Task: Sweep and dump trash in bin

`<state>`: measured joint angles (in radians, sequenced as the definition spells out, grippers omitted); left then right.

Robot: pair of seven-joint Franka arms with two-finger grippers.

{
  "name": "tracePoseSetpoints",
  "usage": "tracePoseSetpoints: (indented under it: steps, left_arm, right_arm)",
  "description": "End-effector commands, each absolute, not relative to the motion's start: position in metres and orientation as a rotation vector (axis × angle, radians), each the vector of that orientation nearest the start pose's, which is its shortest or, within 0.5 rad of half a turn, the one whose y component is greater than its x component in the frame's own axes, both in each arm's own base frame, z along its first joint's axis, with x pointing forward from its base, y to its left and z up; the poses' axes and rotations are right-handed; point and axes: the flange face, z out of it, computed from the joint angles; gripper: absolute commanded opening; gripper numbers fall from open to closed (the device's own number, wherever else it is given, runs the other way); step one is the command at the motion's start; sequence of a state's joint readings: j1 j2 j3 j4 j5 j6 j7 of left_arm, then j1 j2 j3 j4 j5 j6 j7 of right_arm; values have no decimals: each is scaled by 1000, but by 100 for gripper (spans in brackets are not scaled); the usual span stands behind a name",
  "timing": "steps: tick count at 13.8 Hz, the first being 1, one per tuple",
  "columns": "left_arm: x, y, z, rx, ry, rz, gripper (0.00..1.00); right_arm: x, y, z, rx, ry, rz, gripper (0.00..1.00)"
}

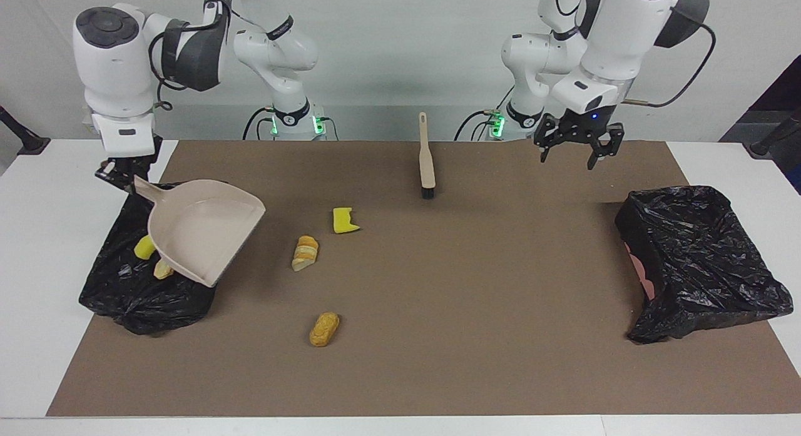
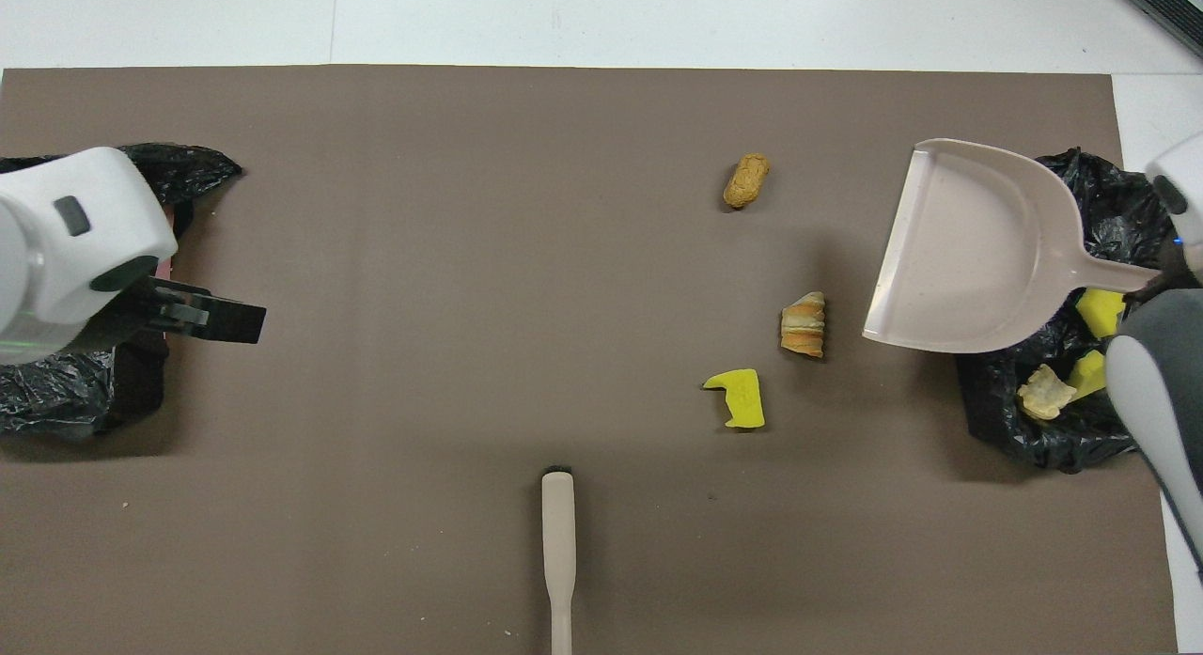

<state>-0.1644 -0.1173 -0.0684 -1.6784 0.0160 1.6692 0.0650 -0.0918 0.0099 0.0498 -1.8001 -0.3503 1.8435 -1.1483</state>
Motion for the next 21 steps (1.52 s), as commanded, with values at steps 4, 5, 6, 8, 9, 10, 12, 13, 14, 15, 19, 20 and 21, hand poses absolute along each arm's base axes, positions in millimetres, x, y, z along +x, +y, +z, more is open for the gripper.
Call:
tracePoseSetpoints:
  steps: [4, 5, 6, 8, 9, 10, 12, 13, 14, 15, 19, 20, 21]
  left_arm:
    - [550, -84, 668, -3076, 472, -86, 100]
    - [555, -82, 670, -3075, 471, -84, 100]
    - [555, -75, 671, -3079, 456, -86, 100]
    - [552, -69, 675, -3081, 454, -100, 100]
    - [549, -64, 674, -3086, 438, -90, 100]
    - [545, -61, 671, -3088, 433, -83, 100]
    - [543, -54, 669, -3090, 417, -80, 100]
    - [543, -54, 669, -3090, 417, -83, 100]
    - [543, -54, 669, -3090, 417, -83, 100]
    - [543, -55, 669, -3090, 419, -83, 100]
    - [540, -59, 669, -3094, 405, -62, 100]
    - [540, -59, 669, -3093, 408, -62, 100]
    - [541, -58, 670, -3092, 405, -66, 100]
  right_arm:
    - [590, 16, 469, -2949, -1391, 164, 0]
    - [592, 35, 462, -2984, -1285, 152, 0]
    - [593, 64, 455, -3011, -1197, 120, 0]
    - [592, 117, 439, -3065, -1023, 100, 0]
    - [590, 144, 429, -3089, -914, 80, 0]
    - [589, 168, 421, -3104, -823, 51, 0]
    - [584, 212, 409, -3141, -652, 11, 0]
    - [581, 234, 407, -3155, -555, -20, 0]
    - [575, 258, 401, -3156, -437, -26, 0]
    - [571, 283, 399, -3136, -319, -41, 0]
    - [561, 380, 360, -3116, 52, -59, 0]
    - [564, 388, 354, -3101, 103, -72, 0]
    - [567, 389, 354, -3084, 122, -80, 0]
